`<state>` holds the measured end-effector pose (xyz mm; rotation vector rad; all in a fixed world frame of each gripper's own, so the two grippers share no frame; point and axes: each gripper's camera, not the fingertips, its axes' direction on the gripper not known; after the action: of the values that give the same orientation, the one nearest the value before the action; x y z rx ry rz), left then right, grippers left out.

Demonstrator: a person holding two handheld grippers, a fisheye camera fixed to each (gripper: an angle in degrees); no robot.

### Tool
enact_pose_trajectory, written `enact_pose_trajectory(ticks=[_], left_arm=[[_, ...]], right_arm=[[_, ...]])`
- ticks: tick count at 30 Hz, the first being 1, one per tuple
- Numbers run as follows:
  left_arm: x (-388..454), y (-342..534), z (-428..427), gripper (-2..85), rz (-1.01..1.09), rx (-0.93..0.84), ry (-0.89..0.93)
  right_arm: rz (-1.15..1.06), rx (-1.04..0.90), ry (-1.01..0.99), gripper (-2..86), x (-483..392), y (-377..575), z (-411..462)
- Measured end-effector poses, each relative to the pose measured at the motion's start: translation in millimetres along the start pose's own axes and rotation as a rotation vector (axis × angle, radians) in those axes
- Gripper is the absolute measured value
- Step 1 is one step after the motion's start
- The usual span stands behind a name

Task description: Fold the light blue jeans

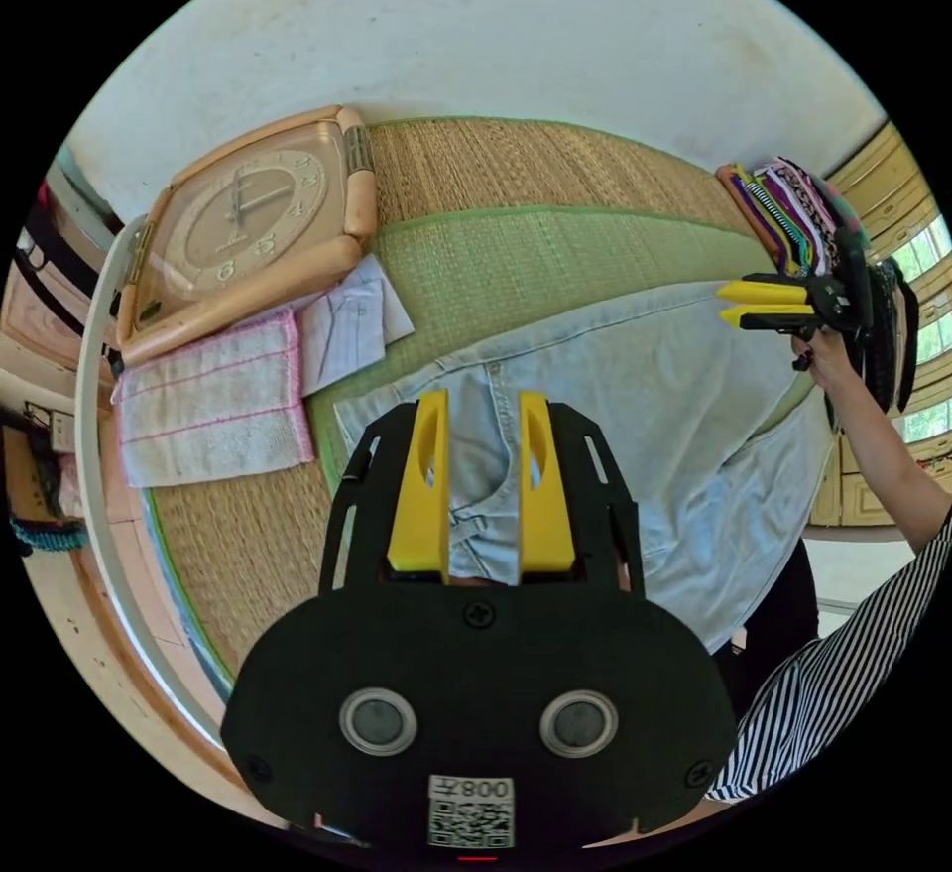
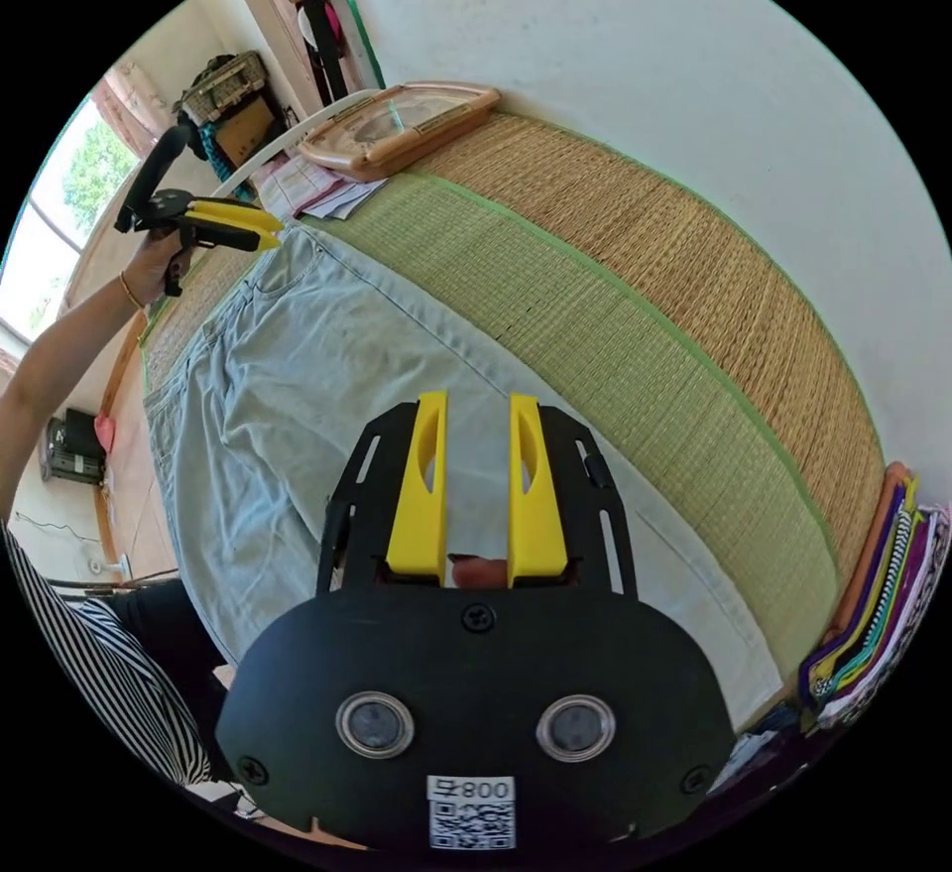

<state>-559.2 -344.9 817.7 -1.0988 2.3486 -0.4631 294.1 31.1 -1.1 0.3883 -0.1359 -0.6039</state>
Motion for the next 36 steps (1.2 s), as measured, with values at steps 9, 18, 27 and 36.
enact_pose_trajectory(ticks=[9,18,27,36], left_arm=[[51.7,-35.2,4.8,12.2,0.132,-0.201,-0.160],[100.4,-45.0,13.2,9.3,0.186,-0.307,-0.130],[144.9,-25.8,-4.1,2.7,0.124,-0.227,-0.082],[193.9,3.0,-39.4,1.7,0.163,-0.183,-0.115]], right_arm=[[-0.159,-0.145,0.113,10.4,-26.1,-48.0,48.4],[-0.194,-0.191,0.110,9.2,-44.1,-55.4,73.2],[-0.125,-0.214,0.042,2.3,-53.7,-56.1,83.3],[-0.089,-0.169,0.076,0.8,-85.0,-42.3,62.6]])
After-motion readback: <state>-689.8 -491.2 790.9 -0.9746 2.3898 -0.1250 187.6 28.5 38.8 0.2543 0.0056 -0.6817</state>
